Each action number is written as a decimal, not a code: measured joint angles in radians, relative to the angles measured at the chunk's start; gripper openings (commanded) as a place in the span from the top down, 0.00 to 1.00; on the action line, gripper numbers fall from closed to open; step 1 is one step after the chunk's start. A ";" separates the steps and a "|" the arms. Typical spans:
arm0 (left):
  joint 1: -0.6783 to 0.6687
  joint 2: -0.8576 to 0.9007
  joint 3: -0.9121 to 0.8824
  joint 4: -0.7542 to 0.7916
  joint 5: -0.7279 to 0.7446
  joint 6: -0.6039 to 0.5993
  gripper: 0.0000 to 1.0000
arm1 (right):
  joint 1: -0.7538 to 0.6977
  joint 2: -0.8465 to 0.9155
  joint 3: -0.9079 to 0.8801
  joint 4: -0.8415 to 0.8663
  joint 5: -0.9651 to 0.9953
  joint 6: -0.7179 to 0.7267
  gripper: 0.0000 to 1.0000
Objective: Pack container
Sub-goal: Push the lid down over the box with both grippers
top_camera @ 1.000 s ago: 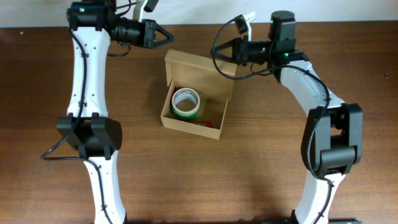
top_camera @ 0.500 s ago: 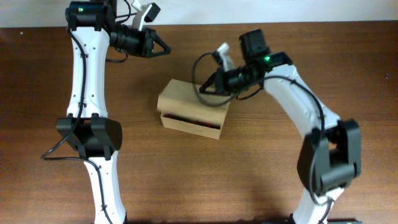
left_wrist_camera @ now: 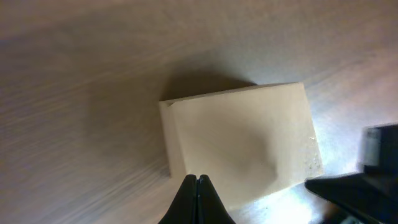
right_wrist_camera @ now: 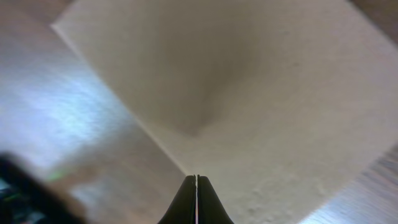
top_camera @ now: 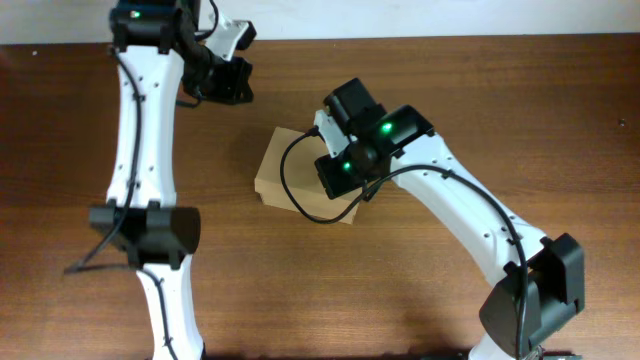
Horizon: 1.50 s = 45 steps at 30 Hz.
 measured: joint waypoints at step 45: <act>-0.238 -0.341 -1.064 0.415 -0.286 -0.229 0.98 | 0.010 0.001 -0.172 0.103 0.167 0.000 0.96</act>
